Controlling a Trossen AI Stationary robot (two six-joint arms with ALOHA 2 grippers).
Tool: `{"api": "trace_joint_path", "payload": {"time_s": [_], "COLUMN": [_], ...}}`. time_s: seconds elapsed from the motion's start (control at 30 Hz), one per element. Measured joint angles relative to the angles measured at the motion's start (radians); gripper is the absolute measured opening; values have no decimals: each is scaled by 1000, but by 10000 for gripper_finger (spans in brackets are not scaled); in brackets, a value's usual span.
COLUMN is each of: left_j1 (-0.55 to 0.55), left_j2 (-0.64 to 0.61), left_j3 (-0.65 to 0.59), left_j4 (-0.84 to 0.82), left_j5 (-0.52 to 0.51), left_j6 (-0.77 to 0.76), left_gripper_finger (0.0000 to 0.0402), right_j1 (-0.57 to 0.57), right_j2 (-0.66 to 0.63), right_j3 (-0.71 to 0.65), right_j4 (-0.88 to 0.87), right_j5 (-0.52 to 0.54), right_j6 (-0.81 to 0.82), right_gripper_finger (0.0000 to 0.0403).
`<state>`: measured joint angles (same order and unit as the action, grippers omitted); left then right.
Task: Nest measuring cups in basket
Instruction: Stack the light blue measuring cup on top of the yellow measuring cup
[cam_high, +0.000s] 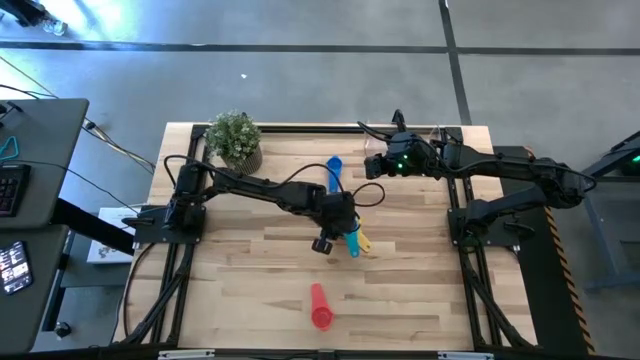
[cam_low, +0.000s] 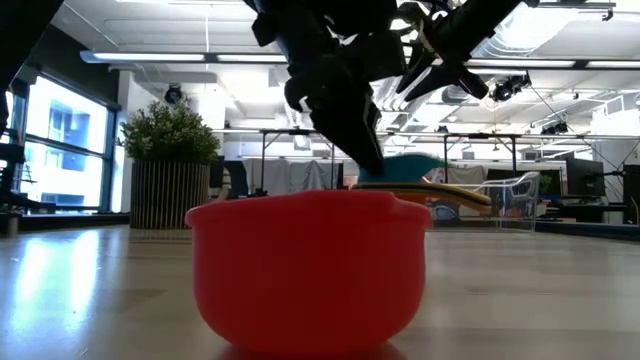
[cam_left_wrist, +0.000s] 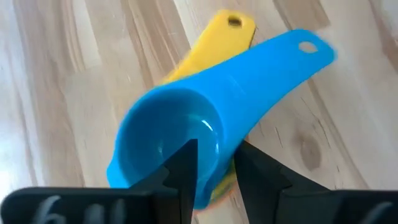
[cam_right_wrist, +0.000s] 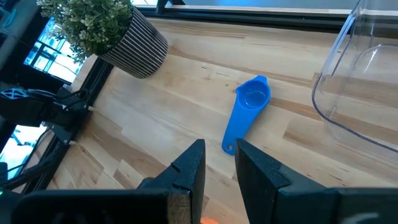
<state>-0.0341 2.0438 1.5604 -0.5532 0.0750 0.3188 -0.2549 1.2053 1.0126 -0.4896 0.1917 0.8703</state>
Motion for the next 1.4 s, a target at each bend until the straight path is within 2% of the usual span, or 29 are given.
{"api": "trace_joint_path", "payload": {"time_s": [0.4,0.7,0.93,1.17,1.27,1.4], "left_j1": [-23,-24,-25,-11,-12,-12], "left_j2": [-1,-82,-185,-293,-344,-416], "left_j3": [-1,-1,-1,-1,-1,-1], "left_j4": [-28,-94,-178,-317,-378,-438], "left_j5": [0,-52,-84,-140,-141,-141], "left_j6": [-41,-74,-94,-174,-205,-224], "left_gripper_finger": [104,104,104,104,104,103], "right_j1": [0,14,96,246,311,368], "right_j2": [0,0,0,0,0,0], "right_j3": [0,0,0,0,0,0], "right_j4": [-3,-3,8,51,134,336], "right_j5": [-10,-96,-88,-90,-72,-38], "right_j6": [0,0,14,38,63,71], "right_gripper_finger": [81,81,81,81,81,81]}}
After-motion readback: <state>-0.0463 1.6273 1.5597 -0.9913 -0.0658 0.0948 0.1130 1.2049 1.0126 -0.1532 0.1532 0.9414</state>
